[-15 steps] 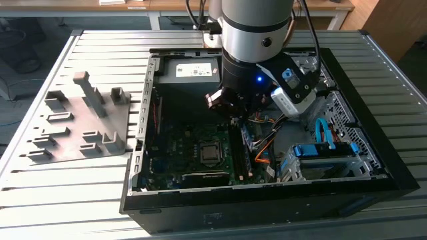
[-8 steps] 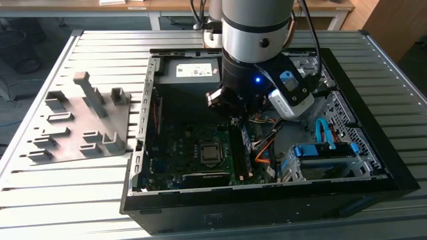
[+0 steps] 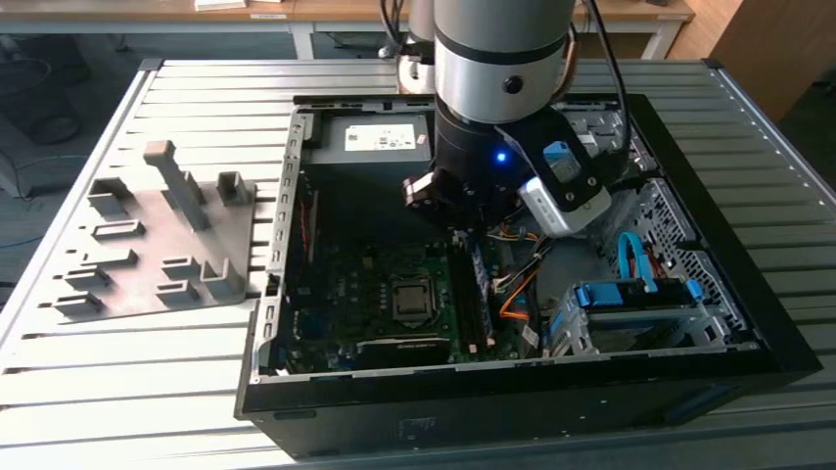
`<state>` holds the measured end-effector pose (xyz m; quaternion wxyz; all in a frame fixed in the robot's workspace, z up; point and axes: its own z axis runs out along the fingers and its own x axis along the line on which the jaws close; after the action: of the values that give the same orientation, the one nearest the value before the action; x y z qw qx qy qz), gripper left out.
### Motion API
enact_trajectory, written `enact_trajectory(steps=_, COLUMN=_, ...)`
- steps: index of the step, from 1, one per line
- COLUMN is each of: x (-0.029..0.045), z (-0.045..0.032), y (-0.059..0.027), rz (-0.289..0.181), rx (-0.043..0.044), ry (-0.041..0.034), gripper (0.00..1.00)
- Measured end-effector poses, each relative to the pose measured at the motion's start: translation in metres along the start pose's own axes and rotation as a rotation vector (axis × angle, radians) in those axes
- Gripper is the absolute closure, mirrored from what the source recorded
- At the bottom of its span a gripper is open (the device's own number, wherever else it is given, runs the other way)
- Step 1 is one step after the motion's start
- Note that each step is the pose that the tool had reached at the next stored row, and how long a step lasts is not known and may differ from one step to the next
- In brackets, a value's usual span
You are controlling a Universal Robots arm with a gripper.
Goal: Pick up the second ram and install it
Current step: 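Insert the second ram into the second slot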
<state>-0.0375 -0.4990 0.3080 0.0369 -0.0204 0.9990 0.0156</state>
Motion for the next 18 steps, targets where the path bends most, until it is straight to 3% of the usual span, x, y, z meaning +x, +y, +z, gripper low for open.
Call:
enact_trajectory(steps=8, x=-0.0001, z=0.0001, y=0.0001, rz=0.029, rx=0.0003, ry=0.0011, gripper=0.86)
enact_trajectory(steps=9, x=-0.0002, z=0.0002, y=0.0001, rz=0.029, rx=-0.0001, ry=0.0115, gripper=0.86)
enact_trajectory(steps=12, x=-0.0008, z=0.0006, y=-0.0001, rz=0.031, rx=-0.0014, ry=0.0653, gripper=0.86)
enact_trajectory(steps=13, x=-0.0011, z=0.0007, y=-0.0001, rz=0.032, rx=-0.0018, ry=0.0799, gripper=0.86)
enact_trajectory(steps=16, x=-0.0016, z=0.0013, y=-0.0001, rz=0.032, rx=-0.0023, ry=0.0938, gripper=0.86)
enact_trajectory(steps=18, x=-0.0030, z=0.0020, y=-0.0002, rz=0.033, rx=-0.0025, ry=0.1082, gripper=0.86)
